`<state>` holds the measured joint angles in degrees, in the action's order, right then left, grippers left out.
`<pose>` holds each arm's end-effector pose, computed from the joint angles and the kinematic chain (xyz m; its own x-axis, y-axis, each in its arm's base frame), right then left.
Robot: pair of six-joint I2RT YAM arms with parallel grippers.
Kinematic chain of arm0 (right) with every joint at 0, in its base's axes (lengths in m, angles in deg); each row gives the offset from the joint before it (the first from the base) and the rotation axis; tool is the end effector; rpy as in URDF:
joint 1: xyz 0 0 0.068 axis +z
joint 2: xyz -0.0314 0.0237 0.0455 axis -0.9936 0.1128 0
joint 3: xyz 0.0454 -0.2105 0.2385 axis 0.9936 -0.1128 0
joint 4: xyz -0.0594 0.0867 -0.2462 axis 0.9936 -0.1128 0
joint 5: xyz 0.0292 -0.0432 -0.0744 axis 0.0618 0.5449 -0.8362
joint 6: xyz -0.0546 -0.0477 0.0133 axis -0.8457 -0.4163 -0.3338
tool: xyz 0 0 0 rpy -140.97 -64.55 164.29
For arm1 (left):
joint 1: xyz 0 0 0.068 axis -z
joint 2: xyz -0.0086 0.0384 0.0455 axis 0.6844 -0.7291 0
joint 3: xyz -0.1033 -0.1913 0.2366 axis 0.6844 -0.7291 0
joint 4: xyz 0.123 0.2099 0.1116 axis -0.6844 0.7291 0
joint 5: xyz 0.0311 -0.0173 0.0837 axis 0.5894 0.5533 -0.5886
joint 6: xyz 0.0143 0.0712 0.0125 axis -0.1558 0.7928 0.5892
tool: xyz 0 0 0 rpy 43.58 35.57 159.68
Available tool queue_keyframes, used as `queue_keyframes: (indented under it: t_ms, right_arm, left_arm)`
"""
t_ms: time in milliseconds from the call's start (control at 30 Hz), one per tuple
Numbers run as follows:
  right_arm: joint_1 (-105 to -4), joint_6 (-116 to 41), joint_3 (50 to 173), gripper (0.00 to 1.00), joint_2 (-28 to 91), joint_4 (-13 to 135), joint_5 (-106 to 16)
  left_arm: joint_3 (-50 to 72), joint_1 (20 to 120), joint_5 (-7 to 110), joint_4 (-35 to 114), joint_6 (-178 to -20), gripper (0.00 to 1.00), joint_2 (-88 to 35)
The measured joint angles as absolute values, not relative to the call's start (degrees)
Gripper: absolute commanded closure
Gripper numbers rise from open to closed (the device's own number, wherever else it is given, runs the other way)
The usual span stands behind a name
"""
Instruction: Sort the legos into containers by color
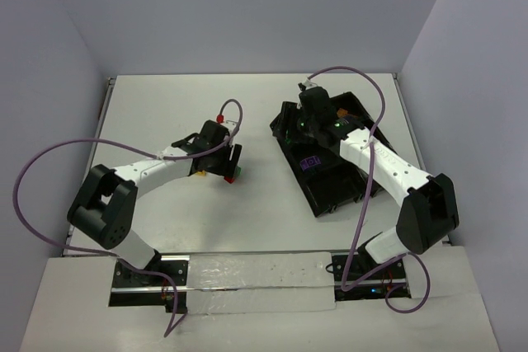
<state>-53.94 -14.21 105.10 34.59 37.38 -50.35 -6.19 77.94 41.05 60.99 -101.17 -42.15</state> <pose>0.3046 0.1755 0.3334 -0.7317 0.1585 -0.6629 -0.1770 0.8950 0.4093 0.2818 -0.1927 0.2156 -0.7896 0.2539 -0.5587 0.3723 0.9219 -0.1071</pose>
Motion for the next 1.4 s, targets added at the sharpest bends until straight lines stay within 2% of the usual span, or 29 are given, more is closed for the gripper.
queue_keyframes:
  t_ms: [133,300,367,467,567,600,667,1033,1400]
  right_arm:
    - [-53.94,-14.19,105.1,0.34,34.59,37.38,-50.35]
    - [-53.94,-14.21,105.1,0.34,34.59,37.36,-50.35]
    - [-53.94,-14.21,105.1,0.34,34.59,37.34,-50.35]
    - [-53.94,-14.2,105.1,0.34,34.59,37.34,-50.35]
    - [-53.94,-14.19,105.1,0.34,34.59,37.36,-50.33]
    - [-53.94,-14.19,105.1,0.34,34.59,37.34,-50.33]
    - [-53.94,-14.19,105.1,0.34,34.59,37.34,-50.31]
    - [-53.94,-15.78,106.29,0.34,35.17,36.75,-46.79]
    - [-54.61,-27.99,108.9,0.36,36.61,37.34,-26.69]
  left_arm:
    - [-6.16,78.04,40.82,60.44,-100.12,0.45,-44.18]
    - [-5.67,78.04,40.89,59.79,-99.31,0.53,-45.04]
    - [-5.54,78.04,41.4,59.45,-98.87,0.63,-45.04]
    - [-4.98,78.04,42.64,59.32,-98.48,0.66,-45.4]
    - [-3.91,78.04,43.77,59.18,-98.4,0.81,-46.49]
    - [-3.58,78.04,44.09,59.17,-98.37,0.93,-46.79]
    - [-2.94,78.04,44.75,59.24,-98.19,0.99,-47.4]
    - [0.17,78.04,48.45,62.92,-96.88,1.0,-47.22]
    - [5.51,73.92,72.99,68.58,-94.82,1.0,-38.47]
